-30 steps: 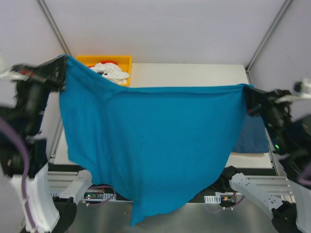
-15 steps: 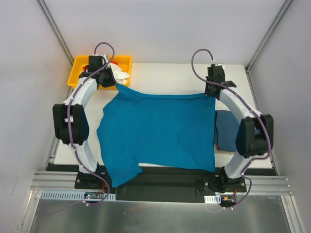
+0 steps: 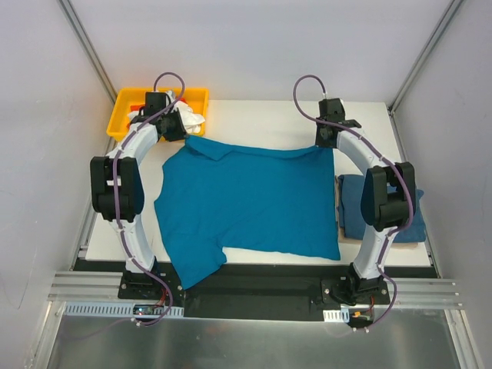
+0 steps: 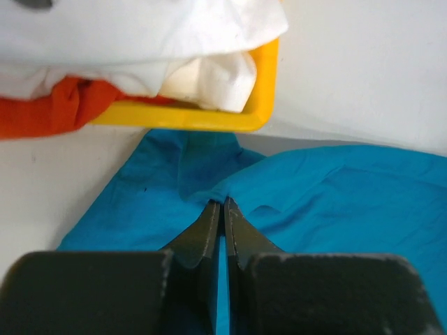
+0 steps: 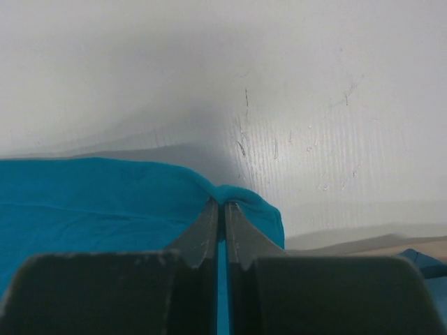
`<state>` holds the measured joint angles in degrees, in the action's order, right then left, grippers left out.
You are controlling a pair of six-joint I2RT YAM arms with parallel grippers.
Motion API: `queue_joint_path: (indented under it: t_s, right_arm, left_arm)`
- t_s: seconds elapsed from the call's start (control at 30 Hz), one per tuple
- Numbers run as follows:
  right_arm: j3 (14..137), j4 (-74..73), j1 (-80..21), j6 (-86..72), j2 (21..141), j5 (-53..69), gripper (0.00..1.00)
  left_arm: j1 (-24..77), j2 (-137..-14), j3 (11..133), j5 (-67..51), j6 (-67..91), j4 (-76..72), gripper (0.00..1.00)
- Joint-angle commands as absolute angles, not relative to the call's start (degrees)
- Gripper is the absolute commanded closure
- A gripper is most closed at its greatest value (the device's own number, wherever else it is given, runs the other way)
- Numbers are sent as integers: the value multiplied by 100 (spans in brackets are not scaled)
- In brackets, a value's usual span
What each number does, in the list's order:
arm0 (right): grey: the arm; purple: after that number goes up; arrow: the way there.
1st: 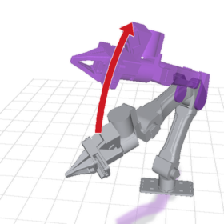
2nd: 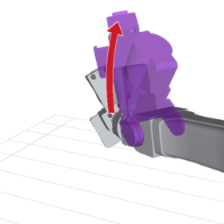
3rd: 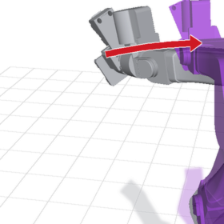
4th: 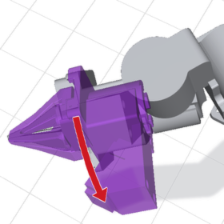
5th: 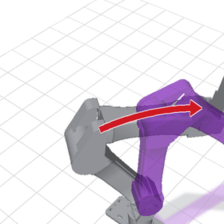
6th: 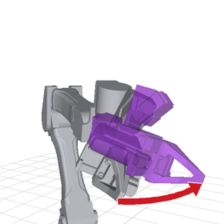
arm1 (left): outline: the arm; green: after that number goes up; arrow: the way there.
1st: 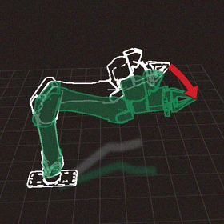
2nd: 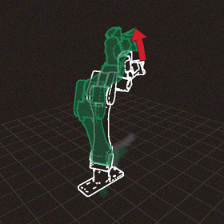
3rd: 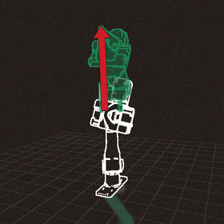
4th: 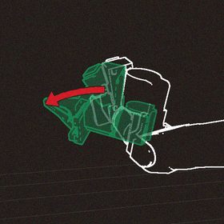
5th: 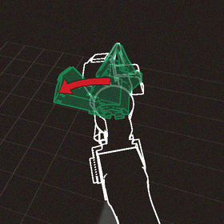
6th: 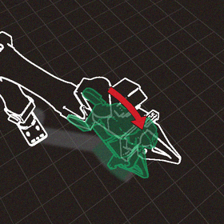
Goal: Fold and stack the t-shirts
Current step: Fold the flattened tshirt in 1/3 of the way
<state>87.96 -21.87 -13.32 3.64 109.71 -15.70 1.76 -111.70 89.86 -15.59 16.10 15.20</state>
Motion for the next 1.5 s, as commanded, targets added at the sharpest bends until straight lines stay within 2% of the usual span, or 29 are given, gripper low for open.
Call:
queue_joint_path:
  t_s: [0.0, 0.37, 0.9, 1.47]
  right_arm:
    - [8912, -2408, -1327, 343, 10653, -1828, 99]
    - [8192, -2478, -1301, 316, 9818, -1793, 99]
    - [8174, -2742, -1274, 387, 9624, -1846, 99]
    - [7717, -3682, -1274, 106, 9325, -1969, 97]
  left_arm:
    - [141, -10495, 8509, -1222, 1872, 1476, 100]
    - [378, -8720, 6892, -150, 2627, 1599, 100]
    - [668, -6752, 5213, 457, 3700, 1846, 100]
    - [756, -6372, 4333, 369, 3832, 2144, 100]
